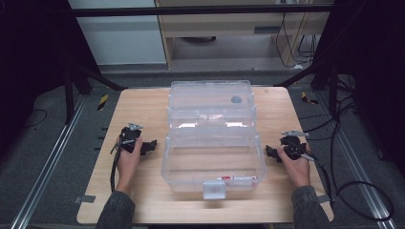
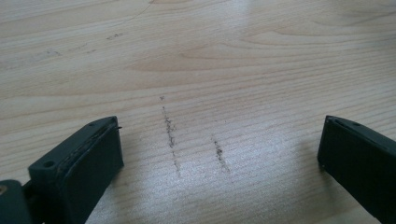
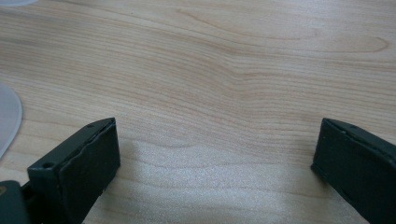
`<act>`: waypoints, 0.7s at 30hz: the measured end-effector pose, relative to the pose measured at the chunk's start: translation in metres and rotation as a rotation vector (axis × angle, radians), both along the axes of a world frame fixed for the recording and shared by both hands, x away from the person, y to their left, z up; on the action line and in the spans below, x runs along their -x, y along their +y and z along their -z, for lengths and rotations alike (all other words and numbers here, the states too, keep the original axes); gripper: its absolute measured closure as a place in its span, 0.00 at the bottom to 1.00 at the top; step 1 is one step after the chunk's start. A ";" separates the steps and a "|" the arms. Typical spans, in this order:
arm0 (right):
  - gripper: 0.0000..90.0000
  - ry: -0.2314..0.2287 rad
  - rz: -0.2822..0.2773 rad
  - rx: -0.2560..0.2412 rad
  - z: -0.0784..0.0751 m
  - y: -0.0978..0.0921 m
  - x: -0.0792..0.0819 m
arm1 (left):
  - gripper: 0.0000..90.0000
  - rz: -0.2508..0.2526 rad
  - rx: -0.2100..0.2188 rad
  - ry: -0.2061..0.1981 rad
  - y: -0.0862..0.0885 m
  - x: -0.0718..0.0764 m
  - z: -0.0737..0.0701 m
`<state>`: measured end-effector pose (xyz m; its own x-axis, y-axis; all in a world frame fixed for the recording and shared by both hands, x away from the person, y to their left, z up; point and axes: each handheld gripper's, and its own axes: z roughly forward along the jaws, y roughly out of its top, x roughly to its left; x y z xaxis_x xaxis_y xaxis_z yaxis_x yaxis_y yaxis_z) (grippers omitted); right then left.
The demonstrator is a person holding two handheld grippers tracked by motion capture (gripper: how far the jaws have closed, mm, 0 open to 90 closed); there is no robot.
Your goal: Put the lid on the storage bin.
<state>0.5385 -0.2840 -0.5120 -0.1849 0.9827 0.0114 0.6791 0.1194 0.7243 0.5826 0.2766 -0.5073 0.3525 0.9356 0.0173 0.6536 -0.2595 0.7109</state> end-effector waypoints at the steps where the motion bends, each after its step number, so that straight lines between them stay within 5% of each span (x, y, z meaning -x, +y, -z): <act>1: 0.01 -0.001 -0.001 0.002 0.000 0.000 0.000 | 0.00 0.001 0.000 0.001 0.000 0.001 0.000; 12: 0.08 -0.018 -0.056 0.001 0.000 -0.003 0.015 | 0.03 0.115 -0.011 0.008 -0.001 0.026 -0.003; 21: 0.14 -0.097 -0.145 0.115 -0.025 -0.004 0.044 | 0.04 0.153 0.030 -0.061 0.001 0.046 -0.031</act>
<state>0.4940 -0.2875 -0.4873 -0.3196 0.9394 -0.1238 0.5761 0.2964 0.7618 0.5364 0.2779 -0.4765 0.4899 0.8716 0.0160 0.5636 -0.3307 0.7570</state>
